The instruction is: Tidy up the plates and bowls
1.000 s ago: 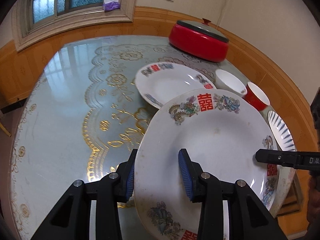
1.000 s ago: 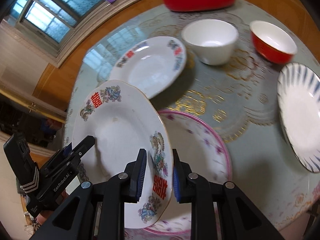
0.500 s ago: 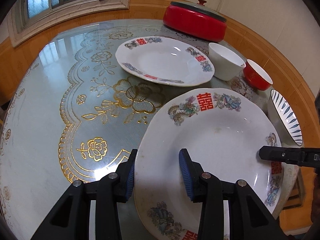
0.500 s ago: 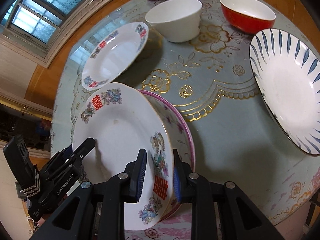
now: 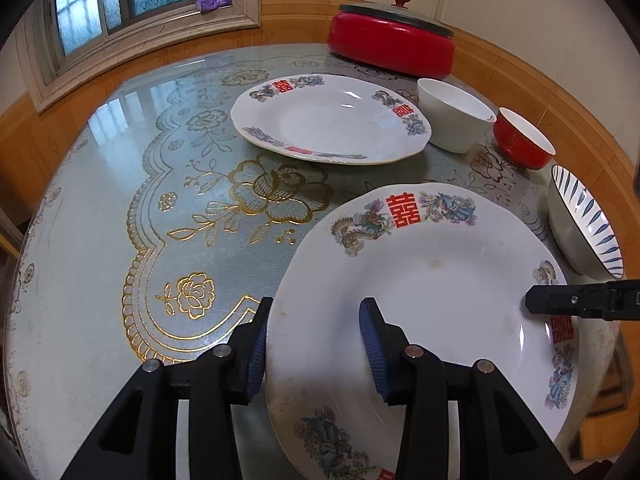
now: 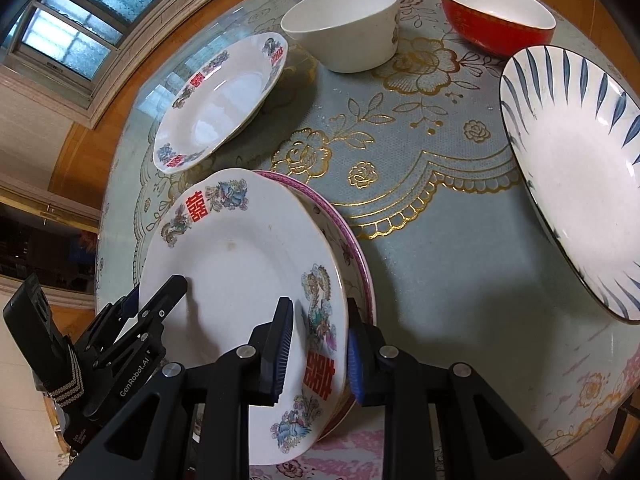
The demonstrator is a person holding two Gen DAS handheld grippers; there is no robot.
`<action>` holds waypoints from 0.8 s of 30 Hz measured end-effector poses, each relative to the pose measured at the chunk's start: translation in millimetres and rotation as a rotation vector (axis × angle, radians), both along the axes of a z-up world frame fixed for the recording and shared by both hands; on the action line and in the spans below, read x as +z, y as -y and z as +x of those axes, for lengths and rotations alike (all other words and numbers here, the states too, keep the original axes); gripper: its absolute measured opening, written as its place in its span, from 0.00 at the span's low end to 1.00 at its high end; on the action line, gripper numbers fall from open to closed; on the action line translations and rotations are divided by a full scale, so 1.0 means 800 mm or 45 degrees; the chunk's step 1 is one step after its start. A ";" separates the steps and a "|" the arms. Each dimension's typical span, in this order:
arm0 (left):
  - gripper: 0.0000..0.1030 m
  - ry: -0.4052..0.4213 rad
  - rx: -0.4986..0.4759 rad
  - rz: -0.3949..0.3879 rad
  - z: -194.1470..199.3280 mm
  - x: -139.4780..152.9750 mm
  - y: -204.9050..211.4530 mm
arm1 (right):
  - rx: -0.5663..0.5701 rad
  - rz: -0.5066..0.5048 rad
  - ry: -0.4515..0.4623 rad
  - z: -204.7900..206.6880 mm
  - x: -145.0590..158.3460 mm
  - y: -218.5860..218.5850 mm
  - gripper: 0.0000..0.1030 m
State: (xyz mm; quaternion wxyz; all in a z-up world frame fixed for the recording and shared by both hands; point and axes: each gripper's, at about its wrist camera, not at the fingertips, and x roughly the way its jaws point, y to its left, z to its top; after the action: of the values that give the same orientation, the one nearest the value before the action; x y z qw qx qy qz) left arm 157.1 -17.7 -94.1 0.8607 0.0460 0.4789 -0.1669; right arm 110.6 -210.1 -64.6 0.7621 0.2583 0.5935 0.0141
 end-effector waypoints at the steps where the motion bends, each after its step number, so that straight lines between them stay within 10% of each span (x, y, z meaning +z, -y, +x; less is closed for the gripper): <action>1: 0.42 0.005 -0.002 0.010 -0.001 0.000 0.001 | -0.003 -0.001 -0.003 0.000 -0.001 0.000 0.24; 24: 0.56 0.024 0.010 -0.032 -0.030 0.029 -0.008 | -0.057 -0.028 0.057 -0.018 0.027 0.012 0.24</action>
State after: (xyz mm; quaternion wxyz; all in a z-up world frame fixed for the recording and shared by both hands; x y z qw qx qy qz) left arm 133.0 -11.3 -71.2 0.8662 0.0348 0.4690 -0.1690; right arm 95.9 -219.5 -43.1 0.7782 0.2627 0.5704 -0.0039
